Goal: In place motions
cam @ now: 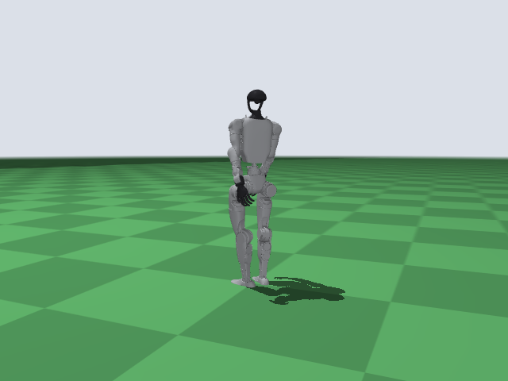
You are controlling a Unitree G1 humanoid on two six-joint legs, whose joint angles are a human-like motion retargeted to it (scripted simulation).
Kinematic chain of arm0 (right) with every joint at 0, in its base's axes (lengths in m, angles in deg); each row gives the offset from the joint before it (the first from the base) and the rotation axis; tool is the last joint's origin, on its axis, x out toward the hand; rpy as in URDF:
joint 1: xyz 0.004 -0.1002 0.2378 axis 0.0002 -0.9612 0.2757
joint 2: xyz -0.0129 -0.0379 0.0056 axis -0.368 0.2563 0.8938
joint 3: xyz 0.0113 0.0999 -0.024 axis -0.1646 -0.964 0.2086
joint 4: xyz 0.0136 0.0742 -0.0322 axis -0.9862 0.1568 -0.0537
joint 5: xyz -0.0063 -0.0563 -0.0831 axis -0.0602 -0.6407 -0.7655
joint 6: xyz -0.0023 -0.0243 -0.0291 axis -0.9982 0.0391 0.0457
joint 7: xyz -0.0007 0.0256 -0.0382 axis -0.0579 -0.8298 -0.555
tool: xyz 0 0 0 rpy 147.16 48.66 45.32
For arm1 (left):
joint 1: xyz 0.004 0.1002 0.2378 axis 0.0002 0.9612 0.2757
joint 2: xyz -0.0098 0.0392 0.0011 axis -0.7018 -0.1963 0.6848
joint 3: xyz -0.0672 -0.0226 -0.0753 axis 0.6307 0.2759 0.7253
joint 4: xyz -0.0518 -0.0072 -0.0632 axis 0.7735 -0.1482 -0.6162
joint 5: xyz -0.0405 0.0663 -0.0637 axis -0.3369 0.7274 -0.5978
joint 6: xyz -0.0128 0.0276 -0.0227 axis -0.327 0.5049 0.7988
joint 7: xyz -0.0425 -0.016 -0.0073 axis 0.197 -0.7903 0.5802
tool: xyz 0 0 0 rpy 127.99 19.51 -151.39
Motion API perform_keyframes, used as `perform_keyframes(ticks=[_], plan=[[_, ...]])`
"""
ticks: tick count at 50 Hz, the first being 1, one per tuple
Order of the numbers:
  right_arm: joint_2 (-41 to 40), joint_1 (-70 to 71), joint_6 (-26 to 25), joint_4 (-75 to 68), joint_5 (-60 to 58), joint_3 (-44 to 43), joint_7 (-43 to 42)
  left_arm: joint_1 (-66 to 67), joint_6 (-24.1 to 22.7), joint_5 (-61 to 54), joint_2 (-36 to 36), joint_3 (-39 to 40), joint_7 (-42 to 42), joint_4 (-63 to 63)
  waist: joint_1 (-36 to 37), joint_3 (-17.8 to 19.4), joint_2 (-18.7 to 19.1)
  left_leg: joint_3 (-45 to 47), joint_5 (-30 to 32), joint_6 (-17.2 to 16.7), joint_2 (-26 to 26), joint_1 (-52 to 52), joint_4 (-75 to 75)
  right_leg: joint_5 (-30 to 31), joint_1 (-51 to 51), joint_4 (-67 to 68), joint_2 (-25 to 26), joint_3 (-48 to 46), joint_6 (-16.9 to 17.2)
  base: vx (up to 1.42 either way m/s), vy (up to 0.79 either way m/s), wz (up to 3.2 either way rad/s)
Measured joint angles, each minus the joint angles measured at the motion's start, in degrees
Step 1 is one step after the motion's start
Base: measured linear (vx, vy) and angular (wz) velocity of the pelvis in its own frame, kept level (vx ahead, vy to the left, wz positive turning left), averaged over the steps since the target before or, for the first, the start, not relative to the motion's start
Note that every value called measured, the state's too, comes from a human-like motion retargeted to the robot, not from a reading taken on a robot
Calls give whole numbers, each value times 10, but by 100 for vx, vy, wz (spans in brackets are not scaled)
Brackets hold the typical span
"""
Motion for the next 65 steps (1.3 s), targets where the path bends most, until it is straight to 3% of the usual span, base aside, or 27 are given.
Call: perform_keyframes(ticks=[5,10,18,25,32,38,47,56,65], plan=[[-16,29,16,50,45,9,21,55,11,27,-5,32,9,0,0,1,-7,-8,2,-1,-3,0,0,-2,3,1,-2,-2,2,0,-1,8],[-9,25,22,45,39,12,14,27,-1,2,-6,46,3,1,-2,1,-13,-16,4,-1,-5,-2,2,-4,4,1,-4,-6,3,0,-1,7],[23,-47,18,-59,-26,-14,-19,-134,-22,-65,1,-11,-54,19,-10,-6,-16,-13,4,0,-2,-8,4,-5,1,1,-2,-7,2,0,0,0],[78,-157,-1,-151,-80,-90,-67,-317,-25,-103,2,-59,-19,108,-21,-10,-13,-4,3,0,4,-14,5,-1,-6,-1,0,-10,0,-1,0,-3],[137,-247,-18,-206,-64,-164,-116,-446,-48,-107,-10,-99,-21,206,-30,-12,-7,11,0,0,9,-18,4,4,-16,0,0,-6,-4,-5,-1,-20],[157,-269,-25,-234,-17,-190,-149,-476,-65,-97,-18,-111,-32,229,-30,-13,-1,21,-2,-1,11,-18,4,7,-20,1,1,-4,-6,-2,1,-9],[109,-204,-25,-209,-9,-138,-129,-383,-55,-73,2,-88,-18,134,-17,-15,2,5,0,0,5,-19,5,2,-12,-1,-3,-16,-5,2,1,14],[38,-64,-16,-88,-11,-35,-46,-153,-35,-9,-1,-37,-31,5,1,-13,-5,-15,2,0,-7,-13,3,-6,0,-3,-8,-14,0,3,0,18],[-7,35,15,51,29,13,-9,51,0,31,1,-5,-37,0,-5,-11,-2,-24,3,-1,-7,-15,3,-10,2,-4,-7,-17,6,0,0,0]])
